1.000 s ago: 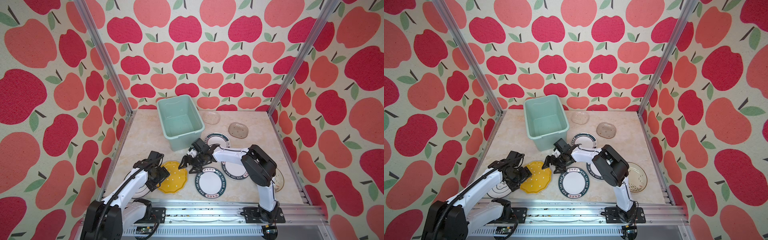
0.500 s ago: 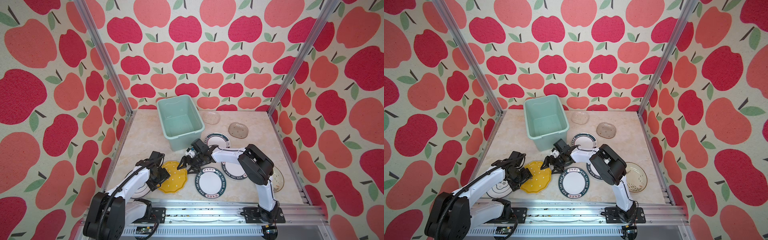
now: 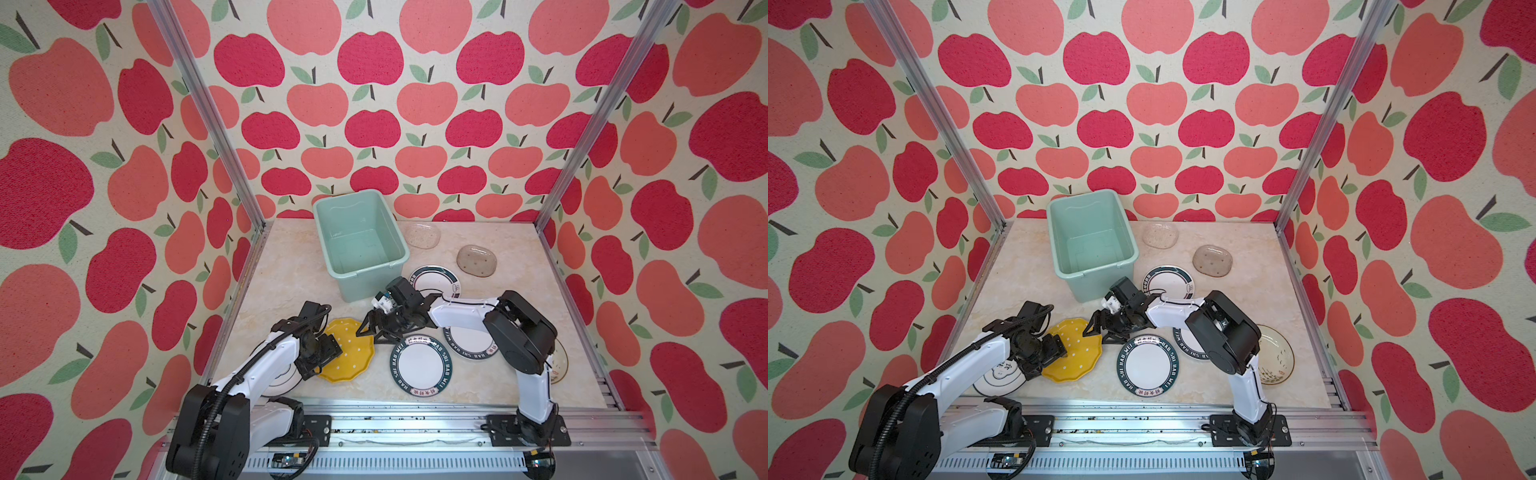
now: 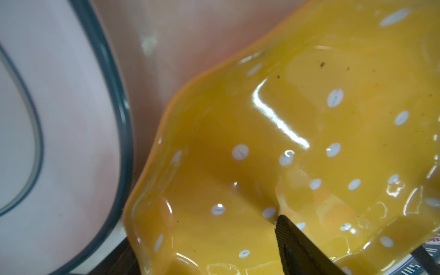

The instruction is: Place the plates into the plastic bin on the countertop

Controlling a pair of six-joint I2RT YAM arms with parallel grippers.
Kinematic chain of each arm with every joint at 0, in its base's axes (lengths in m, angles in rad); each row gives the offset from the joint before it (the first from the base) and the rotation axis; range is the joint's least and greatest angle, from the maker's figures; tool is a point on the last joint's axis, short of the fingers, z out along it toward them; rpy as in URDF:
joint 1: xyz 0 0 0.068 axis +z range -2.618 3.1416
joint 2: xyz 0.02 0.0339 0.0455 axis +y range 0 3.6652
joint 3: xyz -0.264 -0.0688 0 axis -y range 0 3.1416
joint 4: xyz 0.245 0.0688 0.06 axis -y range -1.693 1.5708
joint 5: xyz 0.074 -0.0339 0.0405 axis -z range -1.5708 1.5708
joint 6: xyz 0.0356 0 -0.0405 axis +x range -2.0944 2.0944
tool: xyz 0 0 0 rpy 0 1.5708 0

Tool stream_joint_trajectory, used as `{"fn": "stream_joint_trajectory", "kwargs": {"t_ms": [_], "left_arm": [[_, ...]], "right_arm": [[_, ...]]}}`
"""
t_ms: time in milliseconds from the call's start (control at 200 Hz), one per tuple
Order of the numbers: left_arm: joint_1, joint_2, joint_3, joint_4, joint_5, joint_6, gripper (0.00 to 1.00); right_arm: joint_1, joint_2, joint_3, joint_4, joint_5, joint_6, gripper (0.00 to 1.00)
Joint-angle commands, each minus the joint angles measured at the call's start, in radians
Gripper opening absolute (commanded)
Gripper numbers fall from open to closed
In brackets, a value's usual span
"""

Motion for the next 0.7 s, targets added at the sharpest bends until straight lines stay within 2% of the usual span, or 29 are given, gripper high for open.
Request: {"fn": "stream_joint_trajectory", "kwargs": {"t_ms": [0,460,695], "left_arm": [[-0.013,-0.031,0.035,0.129,0.094,0.024,0.81],[-0.02,-0.092,0.007,0.168,0.152,0.02,0.81],[-0.022,-0.091,0.006,0.176,0.156,0.016,0.81]], "right_arm": [[0.019,-0.055,-0.017,0.142,-0.088,0.023,0.76],[0.018,-0.021,-0.069,0.383,-0.151,0.14,0.7],[0.01,-0.012,-0.08,0.375,-0.145,0.161,0.67]]}}
